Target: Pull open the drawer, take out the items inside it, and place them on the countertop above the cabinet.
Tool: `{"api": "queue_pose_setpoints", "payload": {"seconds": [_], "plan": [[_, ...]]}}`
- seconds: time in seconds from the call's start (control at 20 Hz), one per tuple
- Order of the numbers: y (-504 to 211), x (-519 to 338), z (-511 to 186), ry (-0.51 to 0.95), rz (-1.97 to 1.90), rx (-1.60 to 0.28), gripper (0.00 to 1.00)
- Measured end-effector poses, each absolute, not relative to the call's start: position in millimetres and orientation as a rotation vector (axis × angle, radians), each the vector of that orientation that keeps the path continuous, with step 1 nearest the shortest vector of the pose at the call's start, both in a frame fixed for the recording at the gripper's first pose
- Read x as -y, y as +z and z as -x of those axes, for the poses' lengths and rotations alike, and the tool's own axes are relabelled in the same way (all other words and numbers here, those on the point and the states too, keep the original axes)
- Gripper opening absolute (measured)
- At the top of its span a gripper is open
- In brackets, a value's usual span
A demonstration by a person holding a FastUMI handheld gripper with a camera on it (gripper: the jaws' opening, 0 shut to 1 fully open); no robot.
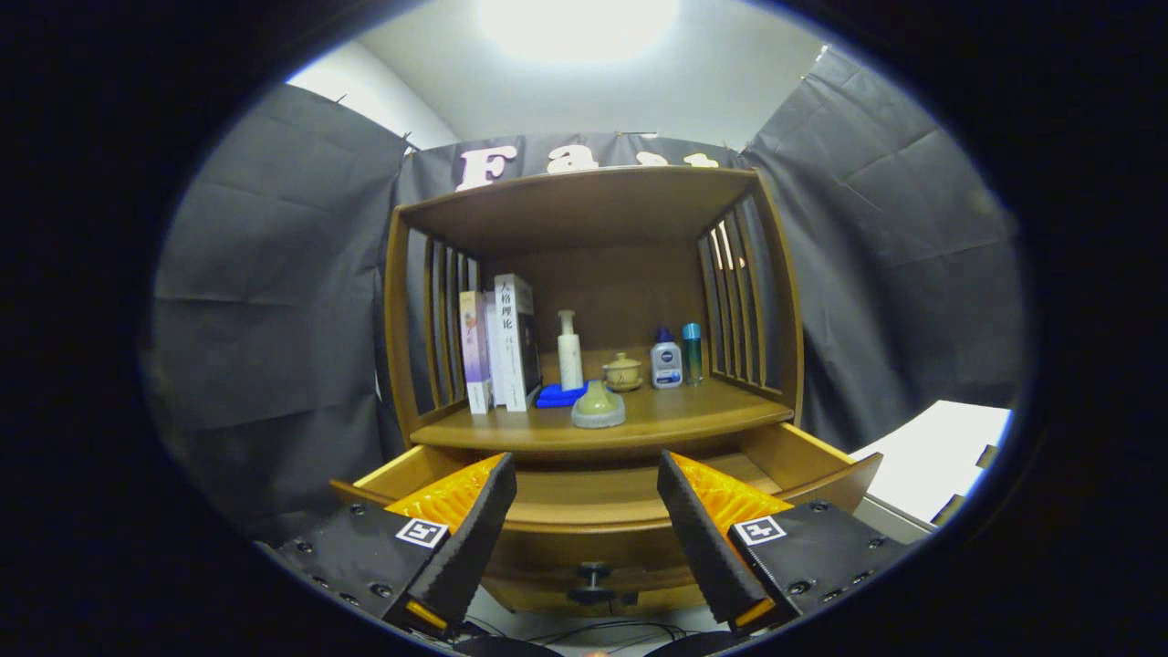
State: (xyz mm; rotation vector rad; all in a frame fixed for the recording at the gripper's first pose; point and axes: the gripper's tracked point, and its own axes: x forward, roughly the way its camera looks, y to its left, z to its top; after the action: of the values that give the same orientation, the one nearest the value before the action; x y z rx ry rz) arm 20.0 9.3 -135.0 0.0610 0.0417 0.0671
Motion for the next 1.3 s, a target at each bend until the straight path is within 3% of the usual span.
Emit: {"api": "queue_pose_setpoints", "payload": {"seconds": [0.75,1.3], "plan": [[-229.3,-16.1,-28.2,0.026,0.064,-0.172,0.99],[-246.0,-18.5,-39.2,-0.018,0.027,-0.193,0.98]]}}
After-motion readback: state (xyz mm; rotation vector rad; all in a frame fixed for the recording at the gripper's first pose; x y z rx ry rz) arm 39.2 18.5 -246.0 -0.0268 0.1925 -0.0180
